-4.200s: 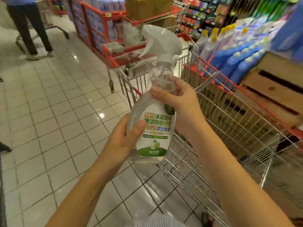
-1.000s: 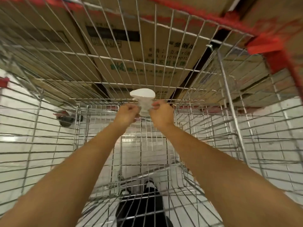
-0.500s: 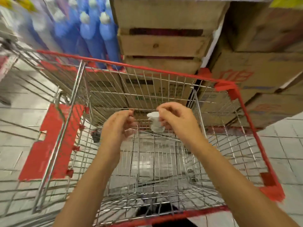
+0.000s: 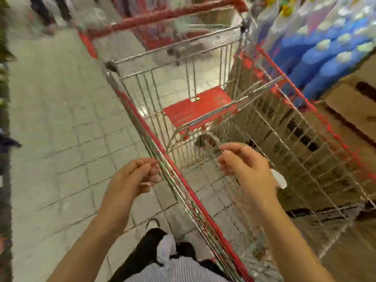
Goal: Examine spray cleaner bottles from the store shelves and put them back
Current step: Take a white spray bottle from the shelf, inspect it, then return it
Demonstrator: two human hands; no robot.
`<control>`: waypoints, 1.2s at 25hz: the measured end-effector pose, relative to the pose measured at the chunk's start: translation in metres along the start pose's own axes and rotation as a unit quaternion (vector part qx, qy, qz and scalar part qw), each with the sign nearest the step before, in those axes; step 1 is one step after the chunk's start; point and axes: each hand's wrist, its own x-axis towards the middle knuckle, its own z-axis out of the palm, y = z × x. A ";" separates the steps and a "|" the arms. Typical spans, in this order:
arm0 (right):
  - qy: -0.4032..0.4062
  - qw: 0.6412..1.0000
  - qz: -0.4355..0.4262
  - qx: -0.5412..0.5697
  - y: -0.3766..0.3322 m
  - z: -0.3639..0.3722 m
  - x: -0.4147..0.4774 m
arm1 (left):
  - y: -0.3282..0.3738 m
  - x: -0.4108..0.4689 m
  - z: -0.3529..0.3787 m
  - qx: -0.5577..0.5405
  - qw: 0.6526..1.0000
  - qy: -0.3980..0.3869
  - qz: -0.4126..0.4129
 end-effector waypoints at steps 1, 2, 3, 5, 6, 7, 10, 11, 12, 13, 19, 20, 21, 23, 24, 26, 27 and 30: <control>-0.036 0.999 -0.007 -0.004 -0.002 0.016 0.000 | -0.005 -0.013 -0.021 -0.015 0.999 0.048 -0.004; -0.074 0.997 -0.013 -0.009 -0.004 0.033 -0.001 | -0.009 -0.026 -0.042 -0.026 0.996 0.089 -0.006; -0.115 0.993 -0.016 -0.010 -0.006 0.052 -0.003 | -0.014 -0.040 -0.062 -0.036 0.991 0.131 -0.007; -0.205 0.979 -0.012 -0.011 -0.009 0.098 -0.011 | -0.024 -0.071 -0.103 -0.055 0.974 0.218 -0.012; -0.246 0.969 -0.007 -0.015 -0.009 0.121 -0.016 | -0.029 -0.086 -0.121 -0.067 0.963 0.261 -0.015; -0.280 0.960 -0.002 -0.020 -0.010 0.144 -0.021 | -0.034 -0.101 -0.138 -0.082 0.950 0.300 -0.019; -0.377 0.926 0.015 -0.036 -0.012 0.219 -0.041 | -0.045 -0.144 -0.188 -0.146 0.901 0.407 -0.035; -0.406 0.913 0.020 -0.044 -0.011 0.246 -0.049 | -0.049 -0.157 -0.206 -0.163 0.884 0.436 -0.042; -0.433 0.900 0.024 -0.052 -0.011 0.274 -0.057 | -0.053 -0.168 -0.224 -0.177 0.866 0.464 -0.052; -0.460 0.885 0.024 -0.060 -0.010 0.303 -0.068 | -0.058 -0.179 -0.244 -0.188 0.847 0.493 -0.063; -0.577 0.813 0.022 -0.074 -0.012 0.466 -0.130 | -0.068 -0.237 -0.368 -0.229 0.768 0.595 -0.065; -0.592 0.803 0.021 -0.068 -0.014 0.492 -0.139 | -0.064 -0.246 -0.387 -0.231 0.758 0.608 -0.050; -0.605 0.793 0.019 -0.063 -0.018 0.514 -0.147 | -0.060 -0.252 -0.402 -0.234 0.750 0.618 -0.036; -0.632 0.773 0.014 -0.055 -0.026 0.553 -0.159 | -0.051 -0.261 -0.429 -0.231 0.731 0.642 -0.016; -0.646 0.762 0.012 -0.048 -0.030 0.569 -0.164 | -0.047 -0.263 -0.440 -0.225 0.721 0.656 -0.011; -0.677 0.736 0.007 -0.031 -0.039 0.604 -0.168 | -0.038 -0.258 -0.472 -0.211 0.709 0.673 -0.013; -0.689 0.724 0.006 -0.023 -0.043 0.621 -0.169 | -0.032 -0.253 -0.486 -0.213 0.703 0.677 -0.030; -0.722 0.692 0.010 0.003 -0.055 0.675 -0.168 | -0.015 -0.240 -0.516 -0.220 0.679 0.700 -0.003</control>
